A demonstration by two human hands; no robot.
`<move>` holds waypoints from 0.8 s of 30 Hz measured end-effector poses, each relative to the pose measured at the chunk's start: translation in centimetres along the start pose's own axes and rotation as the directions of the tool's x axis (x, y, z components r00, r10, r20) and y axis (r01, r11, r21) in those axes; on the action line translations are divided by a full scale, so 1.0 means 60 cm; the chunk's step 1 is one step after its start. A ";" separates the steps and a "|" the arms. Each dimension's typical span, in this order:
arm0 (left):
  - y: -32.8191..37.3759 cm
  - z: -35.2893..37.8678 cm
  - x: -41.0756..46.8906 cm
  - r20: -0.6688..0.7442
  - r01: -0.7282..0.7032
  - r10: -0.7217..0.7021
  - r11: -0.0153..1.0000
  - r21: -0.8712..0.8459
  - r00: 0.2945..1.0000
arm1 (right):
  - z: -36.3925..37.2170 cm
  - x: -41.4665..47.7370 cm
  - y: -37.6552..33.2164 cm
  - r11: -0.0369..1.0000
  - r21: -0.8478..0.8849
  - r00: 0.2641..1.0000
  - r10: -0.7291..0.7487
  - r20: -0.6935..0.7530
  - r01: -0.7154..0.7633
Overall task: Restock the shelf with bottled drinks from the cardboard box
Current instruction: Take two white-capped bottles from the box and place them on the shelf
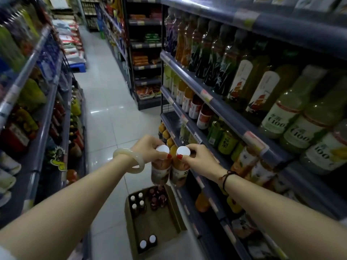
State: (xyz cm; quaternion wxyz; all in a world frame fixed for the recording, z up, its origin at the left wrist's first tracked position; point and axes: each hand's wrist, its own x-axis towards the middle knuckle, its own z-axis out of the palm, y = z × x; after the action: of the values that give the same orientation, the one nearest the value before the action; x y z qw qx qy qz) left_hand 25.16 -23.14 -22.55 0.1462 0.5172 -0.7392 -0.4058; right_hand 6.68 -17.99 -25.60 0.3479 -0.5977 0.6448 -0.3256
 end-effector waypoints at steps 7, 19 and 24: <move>0.088 -0.012 0.005 0.080 -0.101 0.098 0.994 0.034 0.992 | -0.075 -0.030 -0.026 1.000 0.016 0.996 0.020 -0.090 -0.018; 0.215 -0.019 0.001 0.267 -0.342 0.316 0.938 0.054 0.910 | -0.167 -0.138 -0.073 0.995 -0.027 0.939 0.078 -0.334 -0.092; 0.266 0.000 -0.004 0.347 -0.443 0.413 0.897 0.009 0.842 | -0.198 -0.197 -0.089 0.992 0.025 0.876 0.120 -0.467 -0.122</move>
State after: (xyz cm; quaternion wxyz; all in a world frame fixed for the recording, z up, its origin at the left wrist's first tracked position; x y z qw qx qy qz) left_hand 14.93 -20.76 -10.52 0.0816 0.2683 -0.8671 -0.4118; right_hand 0.14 -6.52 -13.96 0.2004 -0.4612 0.7465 -0.4358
